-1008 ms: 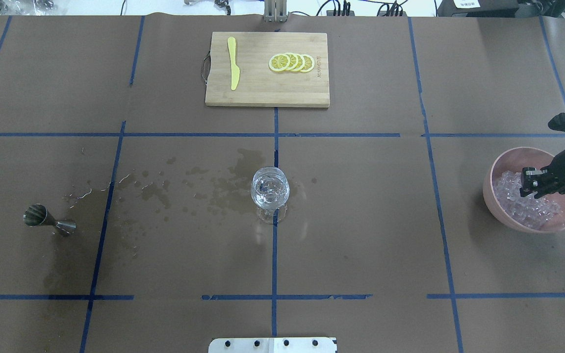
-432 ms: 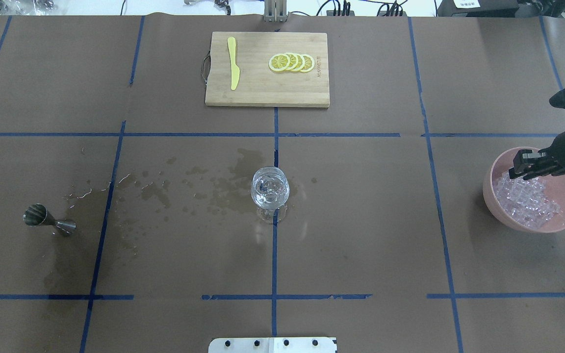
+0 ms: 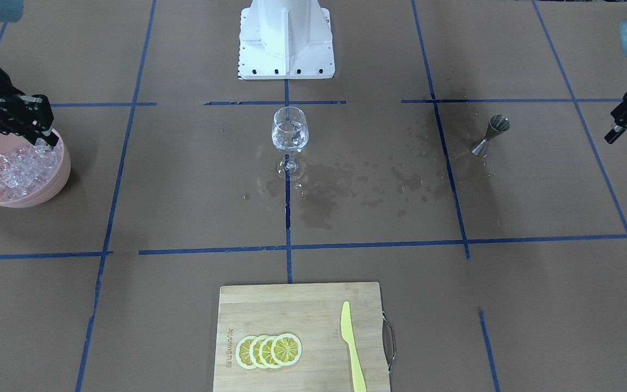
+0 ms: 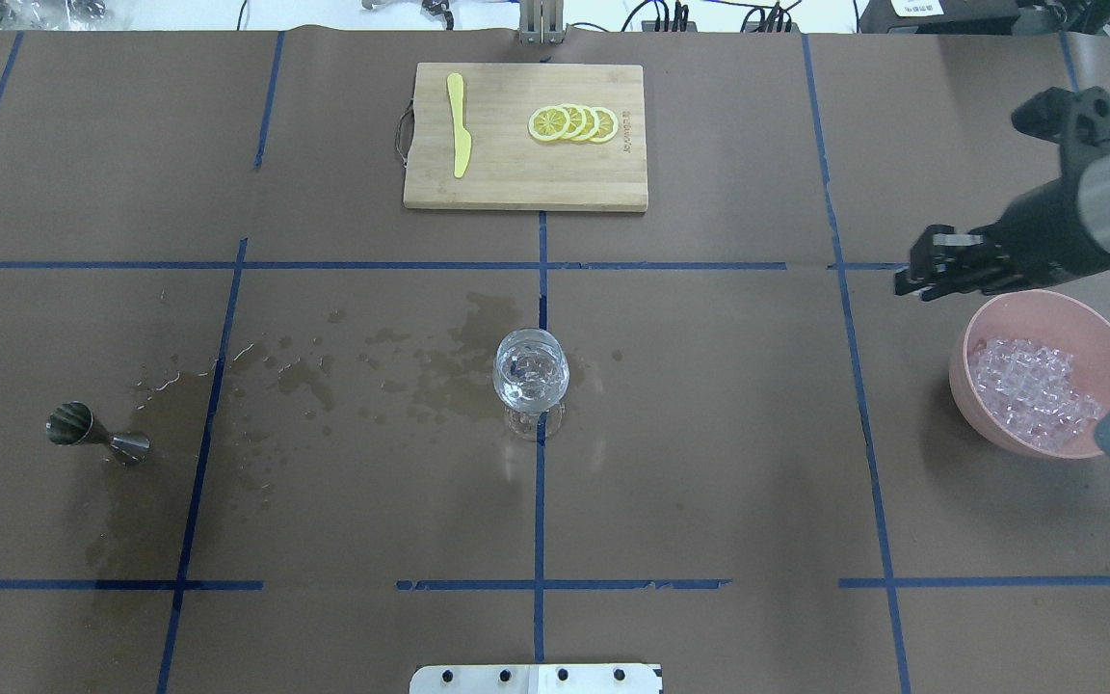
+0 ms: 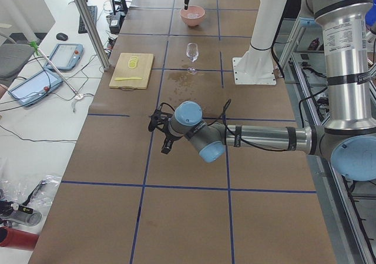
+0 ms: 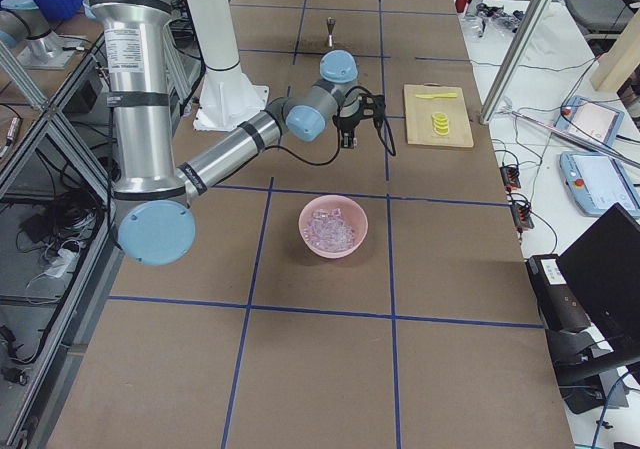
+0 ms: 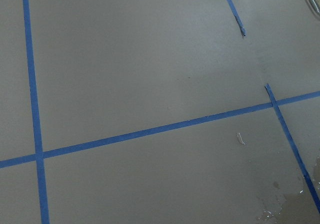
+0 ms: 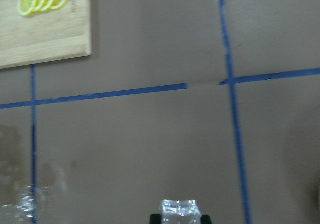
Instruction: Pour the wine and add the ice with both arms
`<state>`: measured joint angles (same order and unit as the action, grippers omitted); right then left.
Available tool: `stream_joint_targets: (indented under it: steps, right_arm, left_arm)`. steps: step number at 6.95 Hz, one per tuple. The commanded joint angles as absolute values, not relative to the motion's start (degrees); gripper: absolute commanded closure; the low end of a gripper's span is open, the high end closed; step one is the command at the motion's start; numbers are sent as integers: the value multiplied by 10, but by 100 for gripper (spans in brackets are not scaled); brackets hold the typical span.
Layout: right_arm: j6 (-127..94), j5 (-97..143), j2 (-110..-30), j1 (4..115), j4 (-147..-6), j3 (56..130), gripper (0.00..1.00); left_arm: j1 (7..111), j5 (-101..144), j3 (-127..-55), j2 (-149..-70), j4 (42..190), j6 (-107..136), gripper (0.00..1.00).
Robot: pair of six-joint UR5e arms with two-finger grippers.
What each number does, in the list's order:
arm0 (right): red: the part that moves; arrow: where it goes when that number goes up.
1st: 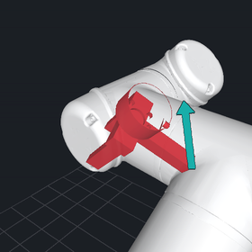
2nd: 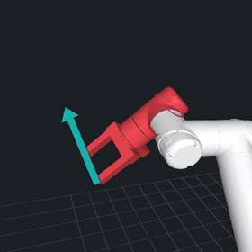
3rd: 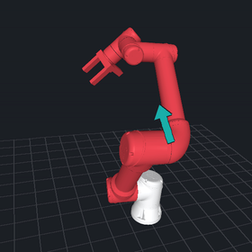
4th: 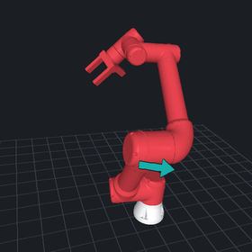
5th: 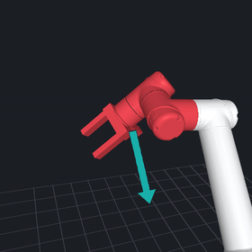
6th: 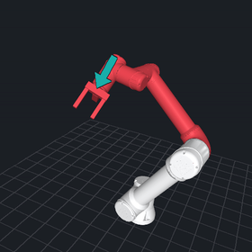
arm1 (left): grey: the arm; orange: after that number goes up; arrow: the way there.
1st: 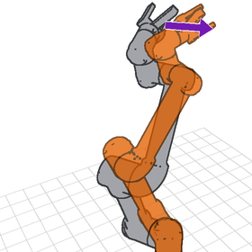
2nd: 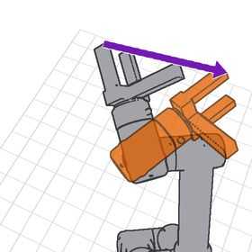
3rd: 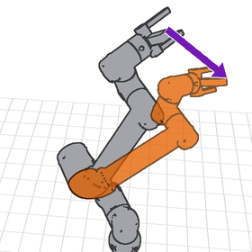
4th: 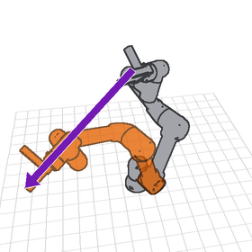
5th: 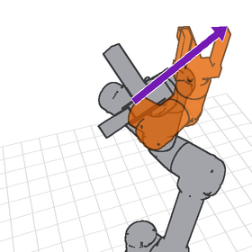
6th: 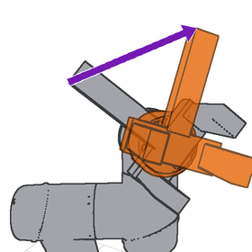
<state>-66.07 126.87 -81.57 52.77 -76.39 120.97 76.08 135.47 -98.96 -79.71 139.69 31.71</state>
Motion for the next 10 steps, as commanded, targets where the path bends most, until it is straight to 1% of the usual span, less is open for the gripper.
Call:
stream_joint_targets:
  steps: [1,2,3,5,7,8,9,10]
  right_arm:
    - [-821,1199,-650,401,-832,1201,100]
    - [-850,1134,-578,349,-862,1171,100]
    - [-890,1109,-531,322,-867,1141,100]
    - [-914,1052,-505,279,-867,1121,100]
    - [-914,1051,-503,279,-866,1114,100]
    - [-912,1048,-502,279,-863,1111,98]
    - [-911,1047,-502,279,-863,1109,40]
    - [-907,1048,-501,279,-863,1109,20]
  left_arm:
    - [761,1370,-992,-788,1413,323,0]
    - [760,1370,-990,-786,1422,323,0]
    - [760,1371,-990,-786,1422,323,0]
    - [760,1370,-988,-785,1426,321,0]
    - [760,1370,-988,-768,1455,323,0]
    - [760,1370,-989,-767,1457,323,0]
    - [760,1370,-990,-767,1458,323,0]
    - [760,1370,-990,-767,1461,323,0]
